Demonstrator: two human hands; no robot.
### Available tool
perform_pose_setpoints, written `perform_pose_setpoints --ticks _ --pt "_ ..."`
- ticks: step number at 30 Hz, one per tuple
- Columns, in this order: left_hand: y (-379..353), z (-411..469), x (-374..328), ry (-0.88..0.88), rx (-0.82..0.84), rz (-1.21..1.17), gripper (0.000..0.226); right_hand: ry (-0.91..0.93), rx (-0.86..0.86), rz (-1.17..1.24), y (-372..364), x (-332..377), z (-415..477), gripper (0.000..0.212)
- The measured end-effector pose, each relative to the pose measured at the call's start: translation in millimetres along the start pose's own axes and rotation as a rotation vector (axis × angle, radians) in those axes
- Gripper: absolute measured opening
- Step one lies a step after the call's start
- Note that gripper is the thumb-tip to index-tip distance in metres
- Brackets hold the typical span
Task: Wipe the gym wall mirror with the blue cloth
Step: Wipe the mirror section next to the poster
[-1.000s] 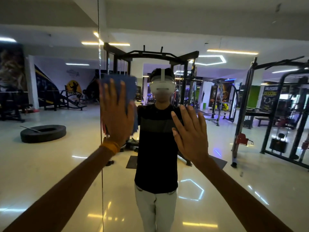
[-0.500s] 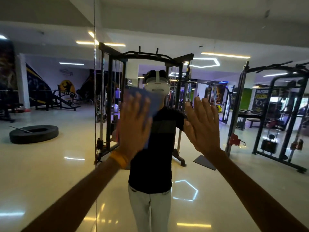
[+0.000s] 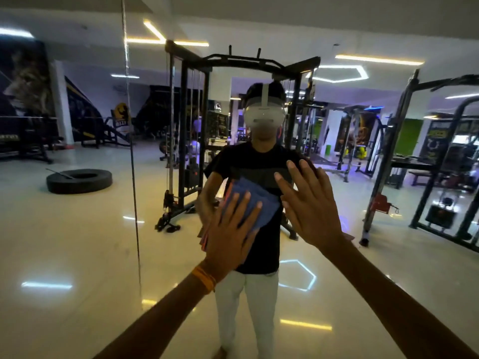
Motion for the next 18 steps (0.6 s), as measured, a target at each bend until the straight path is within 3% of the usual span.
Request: perform_pose_setpoints --ticks 2,4,7,9,15,18 --pt "-8.8 -28.5 -8.4 -0.047 0.024 0.025 0.06 0.008 -0.006 0.01 -1.1 -1.4 -8.7 0.051" --pt "8.2 -14.5 21.4 0.082 -0.1 0.038 0.061 0.017 -0.019 0.025 0.1 -5.9 -13.3 0.053" --pt "41.8 -1.2 95.0 0.618 -0.41 -0.021 0.064 -0.004 -0.029 0.065 -1.5 -11.2 -20.2 0.054" --pt "42.1 -21.8 112.5 0.875 -0.556 -0.082 0.072 0.032 0.007 0.093 -5.7 0.5 -25.5 0.056" --pt "-29.6 -95.4 -28.5 0.963 -0.43 -0.288 0.07 0.238 0.076 -0.031 -35.3 60.2 -37.3 0.059" --pt "-20.3 -104.7 1.9 1.058 -0.568 -0.289 0.066 0.243 0.037 -0.004 -45.5 71.1 -41.0 0.062"
Point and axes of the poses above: each hand's wrist, its own z-axis towards the middle knuckle, its own y-axis out of the back of the hand, x = y × z, the point moved 5 cm from there along z, towards the middle knuckle, and after that the axes turned 8 degrees about -y, right-handed, at the moved point
